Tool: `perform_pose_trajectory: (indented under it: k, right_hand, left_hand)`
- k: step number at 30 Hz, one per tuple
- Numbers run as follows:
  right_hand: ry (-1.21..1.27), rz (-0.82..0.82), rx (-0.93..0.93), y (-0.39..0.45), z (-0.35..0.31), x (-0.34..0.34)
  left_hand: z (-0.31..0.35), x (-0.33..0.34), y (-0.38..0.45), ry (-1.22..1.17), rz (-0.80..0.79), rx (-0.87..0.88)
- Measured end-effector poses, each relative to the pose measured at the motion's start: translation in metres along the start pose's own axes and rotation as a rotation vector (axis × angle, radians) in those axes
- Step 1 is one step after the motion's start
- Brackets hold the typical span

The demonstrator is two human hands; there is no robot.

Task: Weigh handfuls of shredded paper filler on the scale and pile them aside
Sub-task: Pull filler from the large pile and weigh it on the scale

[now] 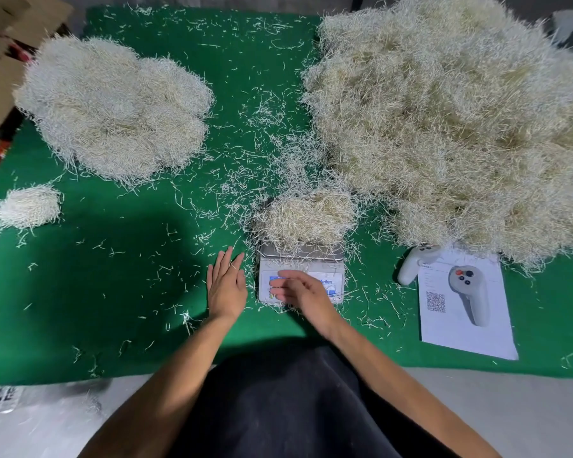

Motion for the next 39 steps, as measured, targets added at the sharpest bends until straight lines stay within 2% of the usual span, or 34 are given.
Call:
perform_pose_trajectory:
  k: [6, 8, 11, 16, 20, 23, 28, 31, 35, 37, 39]
  right_hand:
    - [0.092, 0.238, -0.009, -0.006, -0.001, -0.064]
    - [0.017, 0.320, -0.039, -0.008, -0.003, -0.087]
    - [-0.233, 0.469, -0.061, -0.005, -0.003, -0.119]
    - [-0.431, 0.485, -0.036, -0.001, -0.003, -0.141]
    - [-0.516, 0.617, -0.101, -0.005, -0.006, -0.135]
    - [-0.537, 0.598, -0.178, -0.002, -0.016, -0.123]
    - [-0.440, 0.619, -0.370, 0.024, -0.054, -0.107]
    - [-0.472, 0.631, -0.371, 0.049, -0.079, -0.108]
    - [-0.464, 0.417, -0.273, 0.080, -0.106, -0.094]
    - [-0.515, 0.295, -0.195, 0.090, -0.114, -0.079]
    - [-0.496, 0.213, -0.170, 0.094, -0.114, -0.062]
  left_hand:
    - [-0.001, 0.003, -0.001, 0.006, 0.007, -0.001]
    - [-0.001, 0.005, -0.001, 0.006, 0.013, -0.007]
    - [0.000, 0.006, -0.002, -0.001, 0.021, -0.003]
    - [0.000, 0.006, -0.001, -0.003, 0.027, -0.009]
    - [0.005, -0.006, 0.007, -0.056, 0.027, -0.054]
    - [0.017, -0.024, 0.014, -0.207, 0.069, -0.094]
    - [0.065, -0.057, 0.016, -0.499, 0.074, -0.023]
    - [0.102, -0.074, 0.013, -0.605, 0.056, -0.059]
    - [0.150, -0.086, 0.013, -0.494, -0.166, -0.229]
    - [0.168, -0.084, 0.013, -0.494, -0.311, -0.221]
    - [0.184, -0.079, 0.012, -0.563, -0.390, -0.200]
Point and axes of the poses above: each hand's wrist, its own y-axis towards the middle knuckle, its own x-axis out of the palm, z = x × y, the point moved 1 cm from there along y, towards the middle knuckle, and after that the axes turned 13 degrees about -x, right-handed, at the moved point
